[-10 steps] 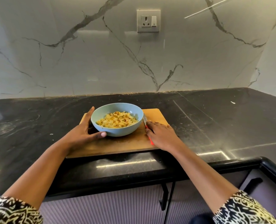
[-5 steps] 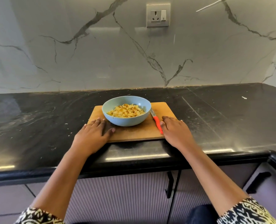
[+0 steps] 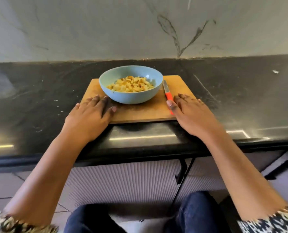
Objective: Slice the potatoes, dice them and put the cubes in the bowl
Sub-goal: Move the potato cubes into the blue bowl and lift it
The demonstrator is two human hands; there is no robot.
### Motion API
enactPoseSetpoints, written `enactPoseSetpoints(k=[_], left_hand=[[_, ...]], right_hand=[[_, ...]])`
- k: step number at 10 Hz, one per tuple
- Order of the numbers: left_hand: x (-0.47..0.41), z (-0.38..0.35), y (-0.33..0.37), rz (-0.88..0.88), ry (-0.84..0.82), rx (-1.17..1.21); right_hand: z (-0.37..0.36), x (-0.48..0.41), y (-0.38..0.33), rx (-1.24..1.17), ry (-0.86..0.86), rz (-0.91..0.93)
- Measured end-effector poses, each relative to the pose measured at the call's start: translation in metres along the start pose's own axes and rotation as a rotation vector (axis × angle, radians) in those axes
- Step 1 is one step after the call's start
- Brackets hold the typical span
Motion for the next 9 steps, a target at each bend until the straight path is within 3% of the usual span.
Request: enactPoseSetpoints(k=[3,6,8,9], left_hand=[[0.004,-0.006,0.001,0.056,0.036,0.01],[0.007,0.01,0.009,0.131,-0.146,0.055],[0.006,0.011,0.011,0.115,-0.173,0.066],[0.006,0.015,0.004,0.102,-0.188,0.141]], right_hand=[[-0.006,-0.006,-0.002,0.033,-0.037,-0.046],[0.01,0.0,-0.004,0.016,-0.218,-0.084],[0.011,0.0,-0.006,-0.008,-0.246,-0.086],[0.021,-0.006,-0.007,-0.146,-0.203,-0.118]])
Point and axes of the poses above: each hand's wrist, its own x-axis away from the middle knuckle, its own z-axis out of the back of the hand, y = z × x, the point moved 1 cm from there along -x, towards the middle knuckle, and after that the axes turned 4 degrees about x, right-handed, at the moved point
